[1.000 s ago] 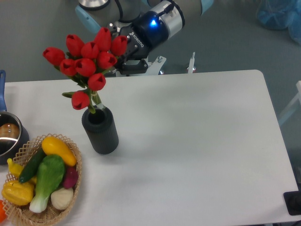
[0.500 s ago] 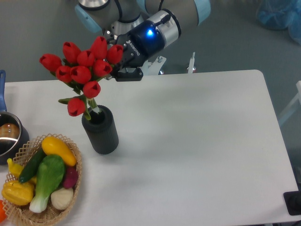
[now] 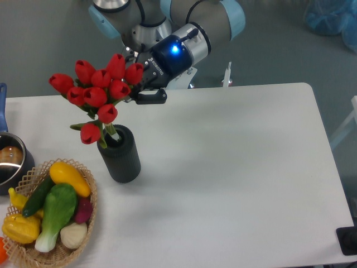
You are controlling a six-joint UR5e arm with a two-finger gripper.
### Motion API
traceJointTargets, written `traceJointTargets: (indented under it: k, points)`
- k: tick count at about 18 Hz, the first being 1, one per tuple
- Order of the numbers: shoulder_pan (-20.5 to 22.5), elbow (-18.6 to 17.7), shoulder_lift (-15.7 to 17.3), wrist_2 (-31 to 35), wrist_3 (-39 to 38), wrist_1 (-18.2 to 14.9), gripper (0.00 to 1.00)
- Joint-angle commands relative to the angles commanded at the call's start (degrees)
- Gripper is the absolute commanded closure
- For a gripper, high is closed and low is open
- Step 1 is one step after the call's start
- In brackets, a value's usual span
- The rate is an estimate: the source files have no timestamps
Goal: Insert the flowers into the vase
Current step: 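Lower the tulip stems down into the black vase opening, then open the gripper to release the tulips in the vase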
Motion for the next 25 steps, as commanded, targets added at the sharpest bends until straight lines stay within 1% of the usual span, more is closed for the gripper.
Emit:
traceJointTargets:
  k: [5,8,10,13,15,16,18,21,22,23,24,25]
  points:
    - [0.00,-2.37,-0.17,0.96,3.95,-0.09,1.00]
    - [-0.09,-4.65,-0.35,3.24,7.38,-0.09,1.00]
    - [-0.44,-6.24,-1.05,4.48,9.75,-0.09,1.00]
    - [-1.23,-6.86,-2.19,5.71,12.04,-0.09,1.00]
    - [-1.23,-6.95,-2.72,8.25,12.49,-0.09,1.00]
    - [-1.32,-6.95,-3.16,9.65,12.92,-0.09,0.95]
    - [-1.41,-7.21,-3.95,11.24,13.98,-0.09,0.89]
    - [-1.49,-7.74,-4.66,11.51,16.52,-0.09,0.68]
    - [-1.41,-8.00,-4.75,11.51,17.23,-0.09,0.59]
    - [-1.32,-8.00,-5.01,11.60,17.93,-0.09,0.46]
    - [-1.32,-8.09,-5.27,11.86,18.37,-0.09,0.36]
    - [-1.32,-8.00,-5.27,12.39,18.72,-0.09,0.15]
